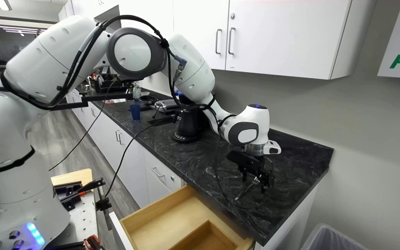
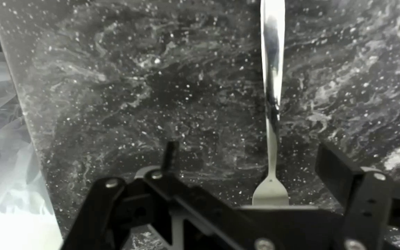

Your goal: Pick up the fork and put it in the box inside the open drawer

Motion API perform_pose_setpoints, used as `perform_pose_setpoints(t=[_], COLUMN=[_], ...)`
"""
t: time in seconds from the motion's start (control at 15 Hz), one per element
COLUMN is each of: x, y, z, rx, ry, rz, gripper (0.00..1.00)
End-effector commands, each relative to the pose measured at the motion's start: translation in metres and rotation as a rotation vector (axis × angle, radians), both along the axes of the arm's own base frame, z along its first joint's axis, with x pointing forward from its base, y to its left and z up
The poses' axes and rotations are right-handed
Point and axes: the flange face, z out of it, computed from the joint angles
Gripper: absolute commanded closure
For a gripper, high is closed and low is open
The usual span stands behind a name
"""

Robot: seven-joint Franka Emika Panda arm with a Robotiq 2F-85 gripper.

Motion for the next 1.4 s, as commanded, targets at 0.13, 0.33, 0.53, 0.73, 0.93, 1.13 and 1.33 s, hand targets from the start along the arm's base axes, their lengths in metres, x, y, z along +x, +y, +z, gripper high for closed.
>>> perform_pose_setpoints(t=[0.13,0.33,0.53,0.73,0.93,1.13,1.33], x=[0.0049,0.0049,0.0069,0.0088,0.0085,0.0082,0.0080], y=[-0.0004,-0.0007,-0.0003,-0.0015,-0.0029,-0.0042,-0.0036], z=[-0.0020,-0.0036,-0.0018,0.0011,0.0012,0.0013,0.0048], rx=[0.000,-0.002,-0.003,-0.002,-0.003,-0.001,-0.015], ry=[0.014,0.016,0.012,0.006,0.006,0.007,0.003], rz=[0.007,0.008,0.009,0.005,0.001,-0.002,-0.007], gripper=[0.26,0.47,0.66,0.85,0.98,0.96,0.95])
